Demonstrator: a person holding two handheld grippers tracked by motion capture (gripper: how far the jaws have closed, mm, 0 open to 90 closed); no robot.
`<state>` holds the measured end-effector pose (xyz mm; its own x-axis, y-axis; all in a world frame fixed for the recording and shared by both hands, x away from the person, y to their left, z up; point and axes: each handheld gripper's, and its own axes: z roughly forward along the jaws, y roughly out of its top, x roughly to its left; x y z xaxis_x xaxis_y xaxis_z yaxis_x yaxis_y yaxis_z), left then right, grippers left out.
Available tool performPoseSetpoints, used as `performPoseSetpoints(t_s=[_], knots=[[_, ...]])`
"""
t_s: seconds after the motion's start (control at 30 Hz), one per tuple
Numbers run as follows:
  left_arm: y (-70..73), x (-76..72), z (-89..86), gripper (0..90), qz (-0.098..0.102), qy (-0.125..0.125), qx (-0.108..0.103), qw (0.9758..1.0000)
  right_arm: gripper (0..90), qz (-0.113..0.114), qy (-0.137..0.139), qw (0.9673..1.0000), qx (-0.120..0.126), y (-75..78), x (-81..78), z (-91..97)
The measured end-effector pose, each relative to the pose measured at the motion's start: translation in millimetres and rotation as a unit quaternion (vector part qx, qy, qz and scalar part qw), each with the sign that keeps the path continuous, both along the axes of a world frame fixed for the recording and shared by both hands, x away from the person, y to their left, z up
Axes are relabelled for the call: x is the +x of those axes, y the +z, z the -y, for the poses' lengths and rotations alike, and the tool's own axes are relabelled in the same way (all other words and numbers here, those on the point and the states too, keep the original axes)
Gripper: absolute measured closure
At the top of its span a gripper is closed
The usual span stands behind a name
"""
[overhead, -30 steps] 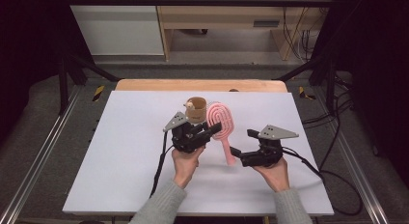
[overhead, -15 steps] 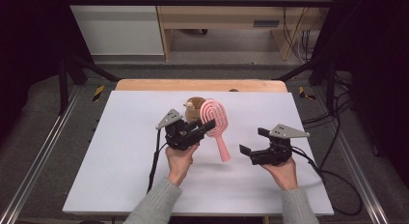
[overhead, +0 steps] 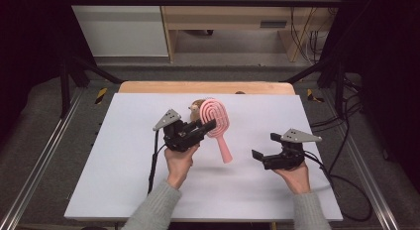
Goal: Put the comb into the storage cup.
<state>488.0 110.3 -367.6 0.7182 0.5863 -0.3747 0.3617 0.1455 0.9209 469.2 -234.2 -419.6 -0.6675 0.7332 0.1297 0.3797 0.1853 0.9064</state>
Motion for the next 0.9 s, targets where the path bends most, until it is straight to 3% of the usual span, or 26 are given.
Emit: performPoseSetpoints(t_s=[0.9], knots=[[18.0, 11.0, -13.9, 64.3, 0.010, 0.015, 0.003, 0.9998, 1.0, -0.006, -0.004, 0.9999, -0.012, -18.7, 3.2, 14.9]])
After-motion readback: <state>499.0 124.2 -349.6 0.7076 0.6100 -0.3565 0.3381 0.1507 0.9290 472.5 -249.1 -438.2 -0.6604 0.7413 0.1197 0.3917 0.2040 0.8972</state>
